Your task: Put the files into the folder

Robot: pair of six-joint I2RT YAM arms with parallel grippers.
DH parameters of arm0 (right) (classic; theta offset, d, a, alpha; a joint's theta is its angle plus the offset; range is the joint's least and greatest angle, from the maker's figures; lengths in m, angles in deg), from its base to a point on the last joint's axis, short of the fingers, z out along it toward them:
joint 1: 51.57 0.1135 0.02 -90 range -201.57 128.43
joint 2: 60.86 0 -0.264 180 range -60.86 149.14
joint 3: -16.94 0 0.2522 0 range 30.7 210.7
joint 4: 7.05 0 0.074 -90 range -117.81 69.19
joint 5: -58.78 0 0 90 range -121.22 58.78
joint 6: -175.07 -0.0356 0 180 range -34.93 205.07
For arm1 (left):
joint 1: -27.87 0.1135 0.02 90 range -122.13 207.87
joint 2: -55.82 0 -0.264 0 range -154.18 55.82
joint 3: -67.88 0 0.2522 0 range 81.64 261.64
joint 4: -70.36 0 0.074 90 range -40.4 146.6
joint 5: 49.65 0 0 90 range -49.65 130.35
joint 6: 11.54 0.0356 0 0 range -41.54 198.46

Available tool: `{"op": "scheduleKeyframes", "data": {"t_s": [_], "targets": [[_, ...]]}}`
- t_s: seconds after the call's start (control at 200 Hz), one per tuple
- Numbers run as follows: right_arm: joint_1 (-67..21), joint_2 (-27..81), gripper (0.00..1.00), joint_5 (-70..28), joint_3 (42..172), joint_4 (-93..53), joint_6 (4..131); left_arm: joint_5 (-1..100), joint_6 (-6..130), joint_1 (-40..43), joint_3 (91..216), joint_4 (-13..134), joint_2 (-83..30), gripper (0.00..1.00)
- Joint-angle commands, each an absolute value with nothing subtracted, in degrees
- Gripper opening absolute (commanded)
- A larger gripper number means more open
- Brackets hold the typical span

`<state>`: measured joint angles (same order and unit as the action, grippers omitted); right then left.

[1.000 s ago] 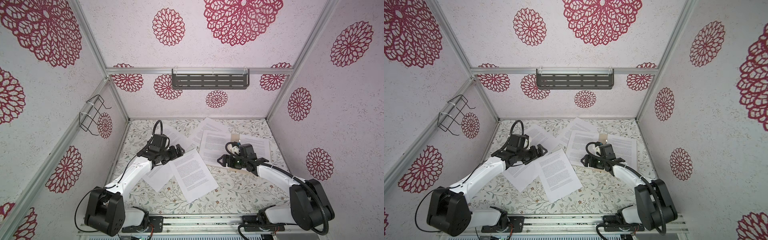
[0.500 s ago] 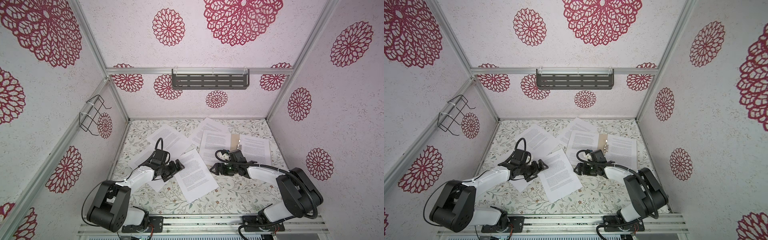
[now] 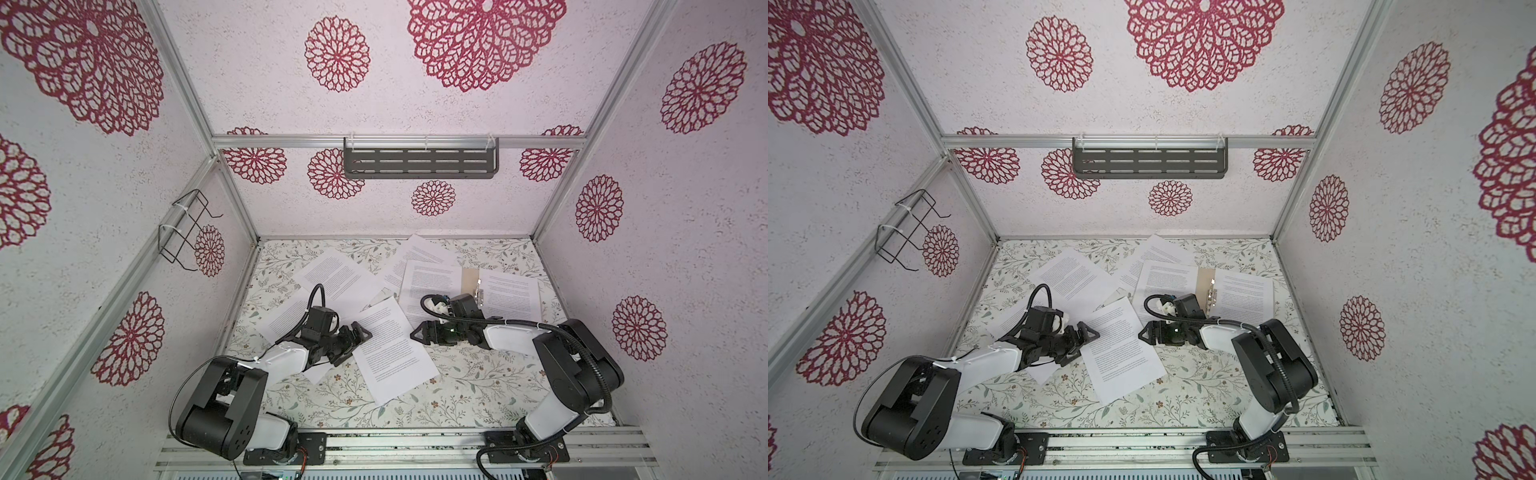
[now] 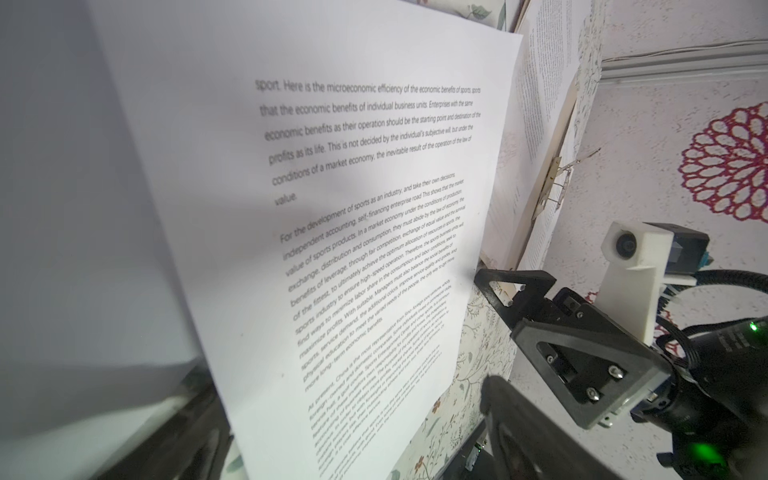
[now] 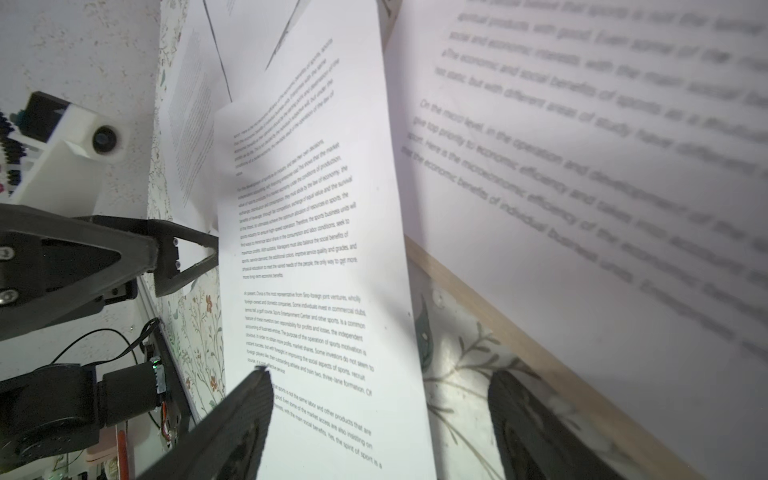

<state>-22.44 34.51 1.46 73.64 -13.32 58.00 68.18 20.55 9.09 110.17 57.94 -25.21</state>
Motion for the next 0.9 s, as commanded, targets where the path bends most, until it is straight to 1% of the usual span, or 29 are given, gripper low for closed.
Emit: {"op": "scheduleKeyframes", "data": {"t_s": [0.0, 0.27, 0.435, 0.565, 0.755, 0.895], "targets": [[-21.63, 36.95, 0.83, 2.78, 74.77, -15.08, 58.09, 66.99, 19.66, 9.33, 108.32, 58.34, -26.63, 0.95], [-21.25, 39.7, 0.81, 2.58, 77.74, -17.09, 59.3, 66.55, 20.78, 9.35, 108.19, 58.44, -28.21, 0.94], [-20.55, 41.92, 0.78, 3.5, 79.26, -17.38, 58.97, 66.71, 21.15, 9.37, 108.03, 59.34, -29.2, 0.93], [-20.24, 42.19, 0.75, 4.9, 79.64, -16.95, 58.52, 66.8, 21.13, 9.41, 107.95, 60.46, -30.48, 0.93], [-20.35, 40.82, 0.75, 6.38, 79.82, -16.24, 58.79, 66.3, 20.68, 9.34, 107.15, 62.19, -32.85, 0.92], [-20.36, 41.27, 0.7, 8.8, 79.57, -13.22, 57.23, 66.53, 19.77, 9.33, 106.48, 64.62, -35.12, 0.91]]}}
